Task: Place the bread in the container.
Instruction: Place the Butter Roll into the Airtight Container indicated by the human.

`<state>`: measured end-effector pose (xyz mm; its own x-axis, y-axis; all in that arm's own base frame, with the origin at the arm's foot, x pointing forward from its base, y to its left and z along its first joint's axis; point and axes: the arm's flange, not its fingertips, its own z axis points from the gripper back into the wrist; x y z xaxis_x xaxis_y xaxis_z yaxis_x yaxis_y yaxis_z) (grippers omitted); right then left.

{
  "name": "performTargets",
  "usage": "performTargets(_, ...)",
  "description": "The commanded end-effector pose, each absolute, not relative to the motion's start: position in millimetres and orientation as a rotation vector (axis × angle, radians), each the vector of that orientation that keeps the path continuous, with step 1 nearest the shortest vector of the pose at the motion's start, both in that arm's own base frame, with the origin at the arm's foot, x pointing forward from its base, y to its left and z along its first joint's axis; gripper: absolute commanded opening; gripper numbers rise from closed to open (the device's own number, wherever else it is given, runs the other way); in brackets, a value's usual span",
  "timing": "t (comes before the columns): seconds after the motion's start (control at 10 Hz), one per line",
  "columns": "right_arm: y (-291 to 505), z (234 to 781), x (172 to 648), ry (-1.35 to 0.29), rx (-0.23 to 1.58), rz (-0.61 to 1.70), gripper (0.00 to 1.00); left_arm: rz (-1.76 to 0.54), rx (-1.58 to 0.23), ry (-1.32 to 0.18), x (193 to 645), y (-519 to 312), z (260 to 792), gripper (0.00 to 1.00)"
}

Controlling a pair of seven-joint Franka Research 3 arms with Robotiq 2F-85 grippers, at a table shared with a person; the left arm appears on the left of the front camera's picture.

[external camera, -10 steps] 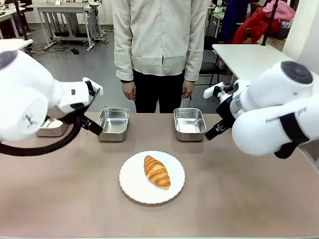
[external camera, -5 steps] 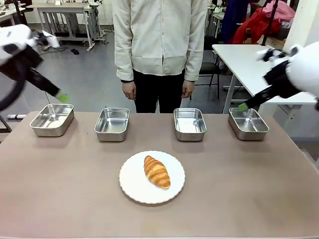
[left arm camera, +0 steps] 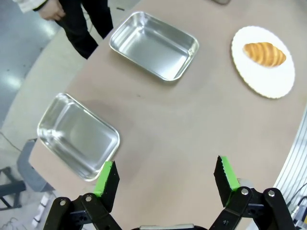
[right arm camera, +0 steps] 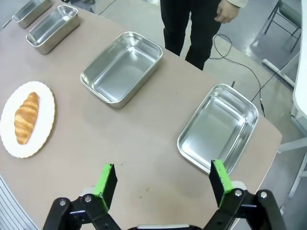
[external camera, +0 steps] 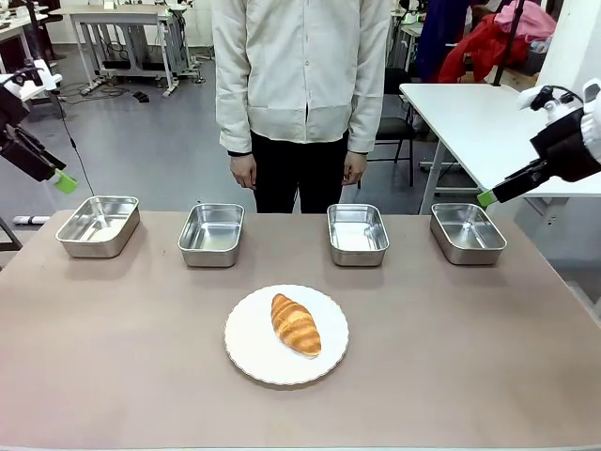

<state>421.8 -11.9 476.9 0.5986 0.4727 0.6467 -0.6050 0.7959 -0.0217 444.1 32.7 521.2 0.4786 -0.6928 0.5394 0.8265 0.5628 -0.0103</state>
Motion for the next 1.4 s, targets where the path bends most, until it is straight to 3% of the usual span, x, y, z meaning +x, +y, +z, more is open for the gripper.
performTargets(0.0,-9.0,477.6,422.0,-0.678,0.216,0.607,1.00,-0.927,-0.297,-0.537,437.9,25.3,528.9,1.00)
performTargets(0.2,-8.1,476.2,422.1,-0.679,0.202,0.636,1.00,-0.939,-0.280,-0.525,442.7,27.8,525.6,1.00)
performTargets(0.7,-71.3,525.5,460.2,-0.787,0.299,0.655,1.00,-0.984,-0.458,-0.704,470.9,102.9,560.3,1.00)
performTargets(1.3,-128.5,530.4,449.3,-0.890,0.339,0.594,1.00,-0.989,-0.456,-0.817,452.2,137.5,576.2,1.00)
